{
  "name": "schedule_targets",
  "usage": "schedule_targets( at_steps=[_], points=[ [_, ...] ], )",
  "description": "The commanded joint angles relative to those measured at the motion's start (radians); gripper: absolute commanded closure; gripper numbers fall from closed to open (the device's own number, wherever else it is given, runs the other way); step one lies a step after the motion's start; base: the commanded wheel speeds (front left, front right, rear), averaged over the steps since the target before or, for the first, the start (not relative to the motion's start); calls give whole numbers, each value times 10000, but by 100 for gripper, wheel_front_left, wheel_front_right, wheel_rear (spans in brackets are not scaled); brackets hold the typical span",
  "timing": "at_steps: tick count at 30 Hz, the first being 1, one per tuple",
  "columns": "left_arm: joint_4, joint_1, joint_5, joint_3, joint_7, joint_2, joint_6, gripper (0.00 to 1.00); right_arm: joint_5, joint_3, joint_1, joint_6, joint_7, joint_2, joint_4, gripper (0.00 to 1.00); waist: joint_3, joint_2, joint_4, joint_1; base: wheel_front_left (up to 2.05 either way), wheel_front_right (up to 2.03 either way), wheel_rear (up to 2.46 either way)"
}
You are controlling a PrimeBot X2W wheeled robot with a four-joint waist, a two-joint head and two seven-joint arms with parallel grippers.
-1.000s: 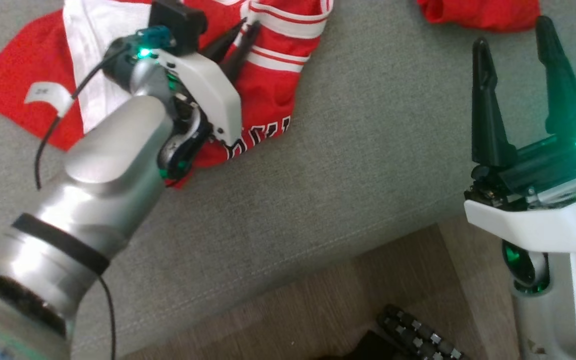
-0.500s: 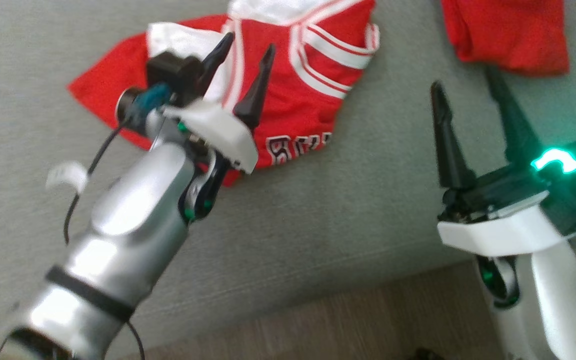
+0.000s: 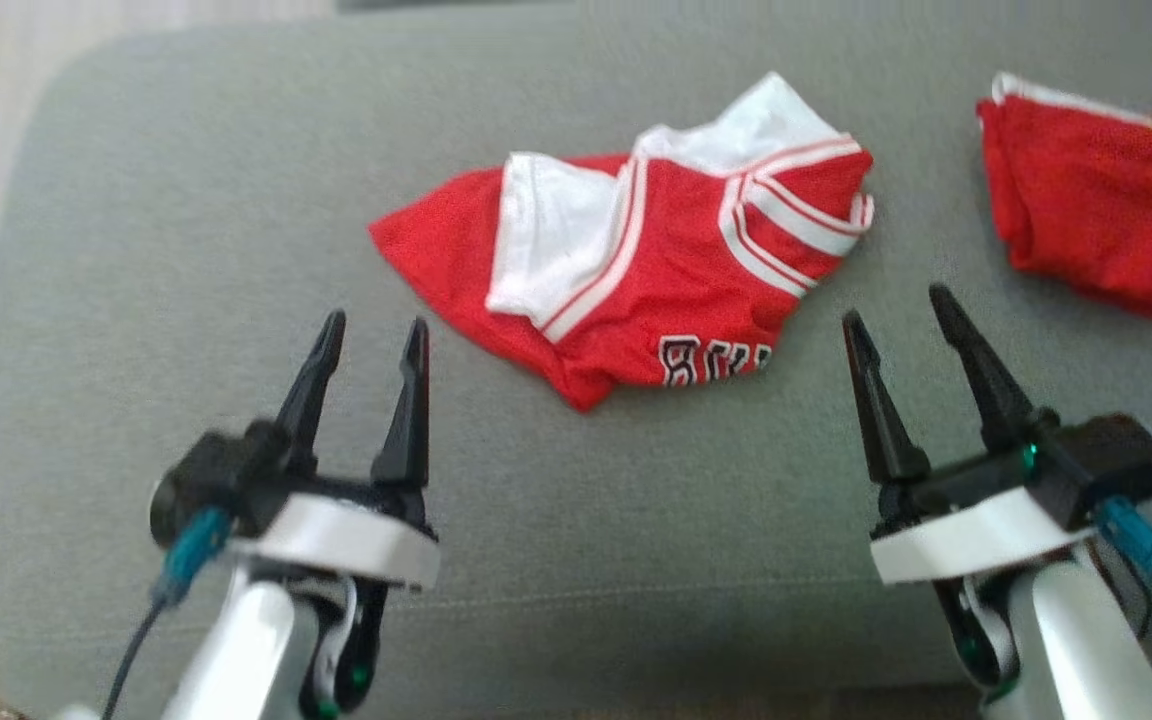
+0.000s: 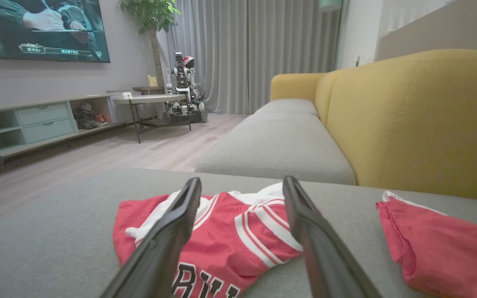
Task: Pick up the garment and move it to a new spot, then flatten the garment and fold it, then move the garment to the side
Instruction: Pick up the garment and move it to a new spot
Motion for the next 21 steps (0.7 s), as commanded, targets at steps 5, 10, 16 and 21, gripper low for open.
schedule_targets(
  at_steps=[5,10,16,21],
  points=[
    [-1215,1296,884,1497,-75,-660,-614,0,13,45,426,-4,-51,62,-114,0,-1046,-1,551,1,0,0,0],
    [-1521,2378,1859,2110,-75,-954,-898,0,15,-165,939,-4,-51,62,-158,0,-1278,-1,615,1,0,0,0],
    [-1538,2790,2210,2445,-75,-1112,-1159,0,-19,-116,1292,-4,-51,62,-126,0,-1345,-1,669,1,0,0,0],
    [-1564,2791,2122,2510,-76,-1141,-1168,0,-45,-81,1290,-4,-51,62,-122,0,-1343,-1,654,1,0,0,0]
  ],
)
